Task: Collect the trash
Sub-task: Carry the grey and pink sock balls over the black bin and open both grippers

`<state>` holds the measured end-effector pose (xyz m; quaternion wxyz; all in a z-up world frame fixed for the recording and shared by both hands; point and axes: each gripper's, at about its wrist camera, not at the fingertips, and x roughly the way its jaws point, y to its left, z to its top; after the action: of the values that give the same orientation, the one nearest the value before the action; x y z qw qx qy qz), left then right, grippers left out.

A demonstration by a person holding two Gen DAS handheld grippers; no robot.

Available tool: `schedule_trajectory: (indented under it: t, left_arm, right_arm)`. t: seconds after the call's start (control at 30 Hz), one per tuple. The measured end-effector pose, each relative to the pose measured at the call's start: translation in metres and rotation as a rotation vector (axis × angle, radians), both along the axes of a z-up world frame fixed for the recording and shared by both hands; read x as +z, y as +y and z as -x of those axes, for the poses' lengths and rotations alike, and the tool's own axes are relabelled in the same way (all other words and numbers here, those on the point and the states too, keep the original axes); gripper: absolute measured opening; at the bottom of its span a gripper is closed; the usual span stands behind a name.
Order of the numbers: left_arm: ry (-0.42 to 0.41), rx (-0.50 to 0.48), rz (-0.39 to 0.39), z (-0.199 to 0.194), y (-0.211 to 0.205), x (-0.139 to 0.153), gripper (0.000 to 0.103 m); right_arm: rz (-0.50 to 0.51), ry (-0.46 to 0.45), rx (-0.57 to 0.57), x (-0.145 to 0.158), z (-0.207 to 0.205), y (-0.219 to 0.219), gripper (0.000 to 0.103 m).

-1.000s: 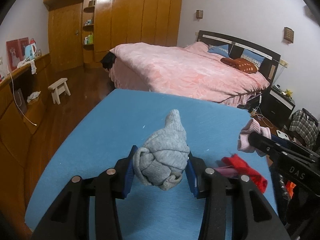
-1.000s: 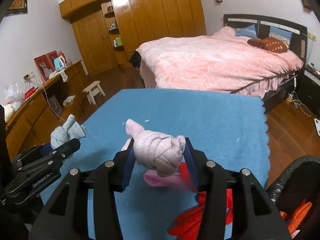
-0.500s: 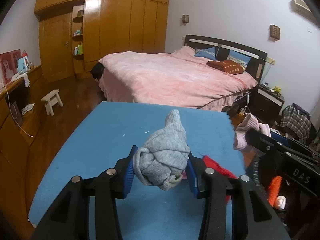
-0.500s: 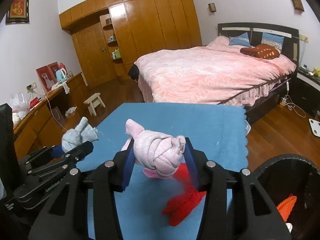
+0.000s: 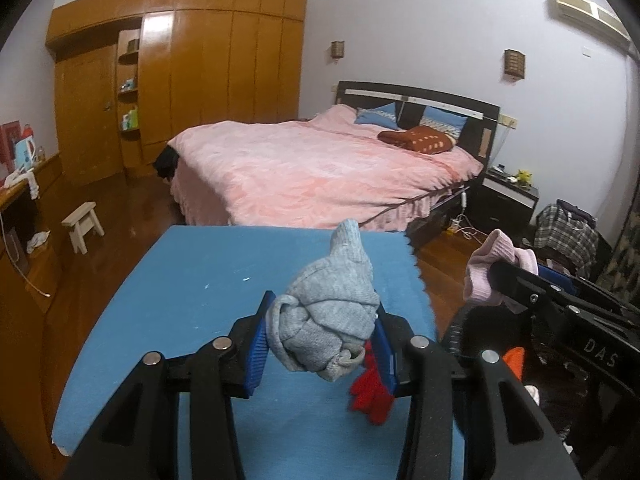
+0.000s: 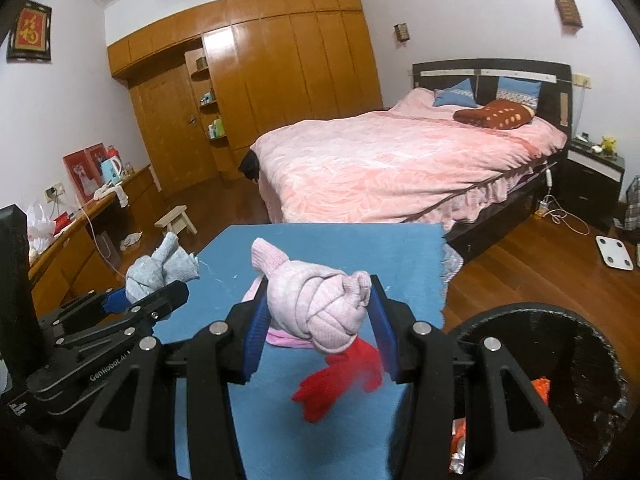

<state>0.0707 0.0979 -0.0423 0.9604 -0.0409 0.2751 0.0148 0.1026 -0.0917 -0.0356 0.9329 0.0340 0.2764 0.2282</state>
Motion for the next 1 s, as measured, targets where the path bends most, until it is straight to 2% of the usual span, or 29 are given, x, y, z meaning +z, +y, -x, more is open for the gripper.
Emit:
schedule_trajectory:
  t: [0.53, 1.0]
  left_arm:
    - [0.0, -0.138, -0.009, 0.001, -0.07, 0.0, 0.045]
    - [0.021, -0.267, -0.032, -0.004, -0.138, -0.015, 0.045]
  right_arm:
    - [0.011, -0.007, -0.13, -0.003, 0.029, -0.077, 0.046]
    - [0.002, 0.011, -0.273, -0.017, 0.046, -0.153, 0.046]
